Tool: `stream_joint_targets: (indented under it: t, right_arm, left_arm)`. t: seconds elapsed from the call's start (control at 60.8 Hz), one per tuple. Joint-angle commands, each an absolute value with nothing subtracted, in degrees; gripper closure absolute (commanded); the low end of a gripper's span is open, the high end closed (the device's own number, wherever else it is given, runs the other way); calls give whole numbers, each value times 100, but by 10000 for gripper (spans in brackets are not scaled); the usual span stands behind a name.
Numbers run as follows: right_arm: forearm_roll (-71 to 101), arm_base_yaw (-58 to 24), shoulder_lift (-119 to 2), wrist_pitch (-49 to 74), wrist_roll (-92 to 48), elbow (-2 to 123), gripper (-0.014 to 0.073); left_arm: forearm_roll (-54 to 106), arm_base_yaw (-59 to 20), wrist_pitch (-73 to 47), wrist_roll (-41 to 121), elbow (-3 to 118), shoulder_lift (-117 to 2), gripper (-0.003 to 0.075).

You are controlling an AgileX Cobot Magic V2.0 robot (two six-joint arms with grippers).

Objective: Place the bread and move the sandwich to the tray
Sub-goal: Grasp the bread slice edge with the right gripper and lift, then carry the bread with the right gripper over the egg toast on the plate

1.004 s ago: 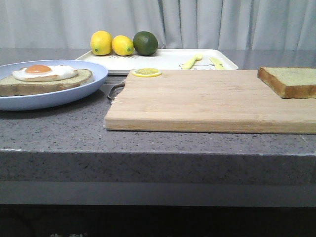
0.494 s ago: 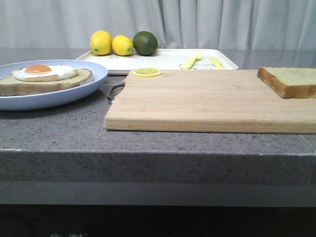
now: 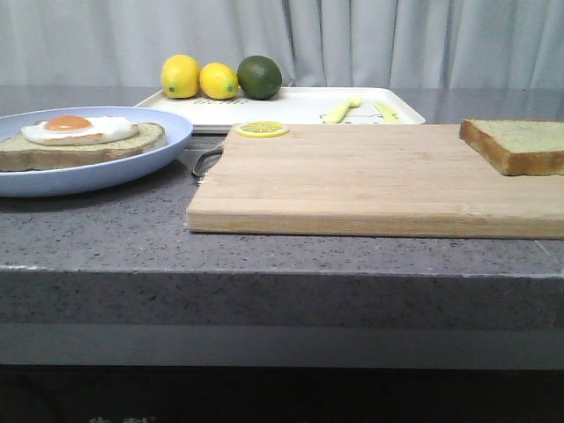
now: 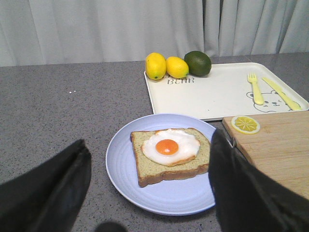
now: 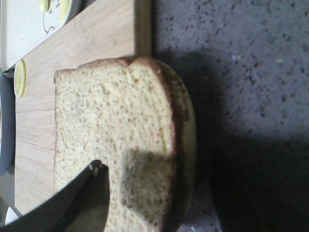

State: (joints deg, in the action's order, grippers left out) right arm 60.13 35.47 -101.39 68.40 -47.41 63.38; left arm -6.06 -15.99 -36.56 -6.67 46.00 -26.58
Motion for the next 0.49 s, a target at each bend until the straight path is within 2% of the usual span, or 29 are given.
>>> stream_joint_targets:
  t: [0.0, 0.115, 0.247, 0.477]
  right_arm:
    - [6546, 3547, -9927, 7541, -4936, 6465, 225]
    - [6794, 3547, -9906, 7648, -4961, 6471, 356]
    - [6856, 3547, -9836, 7648, -4955, 6483, 442]
    - [7184, 3517, -9227, 7648, -4736, 6483, 465]
  left_arm:
    - [-642, -1649, -3190, -662, 4741, -2741, 225]
    - [-642, -1649, -3182, -662, 4741, -2741, 225]
    - [-642, -1649, -3134, -662, 4741, -2741, 225]
    - [-642, -1649, -3122, -662, 4741, -2741, 225]
